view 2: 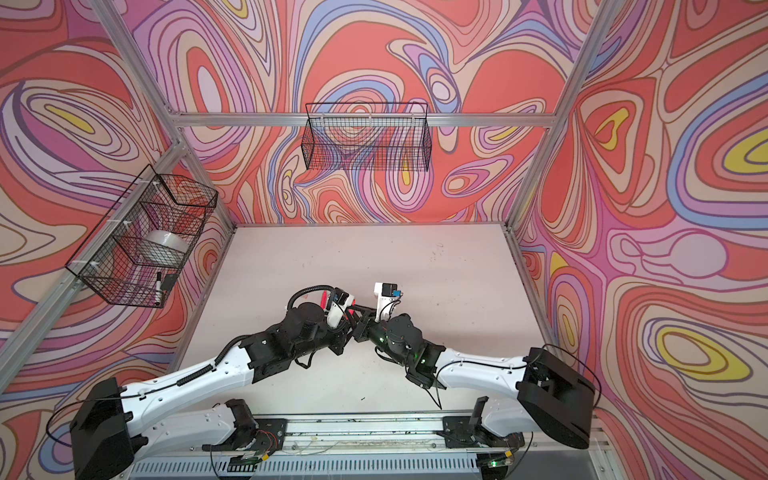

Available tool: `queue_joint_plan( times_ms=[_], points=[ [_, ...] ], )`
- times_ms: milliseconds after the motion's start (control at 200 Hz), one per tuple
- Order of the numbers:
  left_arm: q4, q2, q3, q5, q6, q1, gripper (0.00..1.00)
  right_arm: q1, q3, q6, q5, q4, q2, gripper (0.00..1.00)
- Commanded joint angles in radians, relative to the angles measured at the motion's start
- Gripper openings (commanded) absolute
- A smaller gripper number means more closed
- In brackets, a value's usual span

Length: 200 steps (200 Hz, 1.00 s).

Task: Insert the pens into the pen caps

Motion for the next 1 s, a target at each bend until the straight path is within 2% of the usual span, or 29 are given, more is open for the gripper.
queue_joint_plan(
  times_ms=[0,260,491,591,616,656,821,931,996],
  points=[
    [0.062,-0.038,0.029,0.006,0.011,-0.003,0.29,0.026,0.004,-0.005,-0.020,-0.032,-0.006,0.00],
    [0.068,-0.058,0.027,-0.005,0.007,-0.002,0.25,0.046,0.003,-0.009,0.006,-0.042,-0.015,0.00],
    [0.060,-0.053,0.038,-0.021,0.007,-0.003,0.12,0.049,0.002,-0.010,0.022,-0.044,-0.016,0.00],
    [0.056,-0.058,0.041,-0.042,0.004,-0.003,0.00,0.050,-0.001,-0.011,0.027,-0.044,-0.016,0.00],
    [0.055,-0.058,0.044,-0.051,0.001,-0.003,0.00,0.050,-0.002,-0.010,0.027,-0.044,-0.016,0.00],
    [0.048,-0.053,0.049,-0.071,-0.006,-0.003,0.00,0.050,-0.001,-0.013,0.027,-0.044,-0.019,0.08],
    [-0.095,-0.027,0.131,-0.164,-0.061,-0.002,0.00,0.050,0.004,-0.020,0.058,-0.096,-0.045,0.52],
    [-0.209,-0.031,0.185,-0.179,-0.097,-0.002,0.00,0.050,0.014,-0.035,0.115,-0.190,-0.089,0.71],
    [-0.185,-0.059,0.168,-0.126,-0.092,-0.002,0.00,0.050,0.022,-0.042,0.152,-0.260,-0.124,0.75]
  ],
)
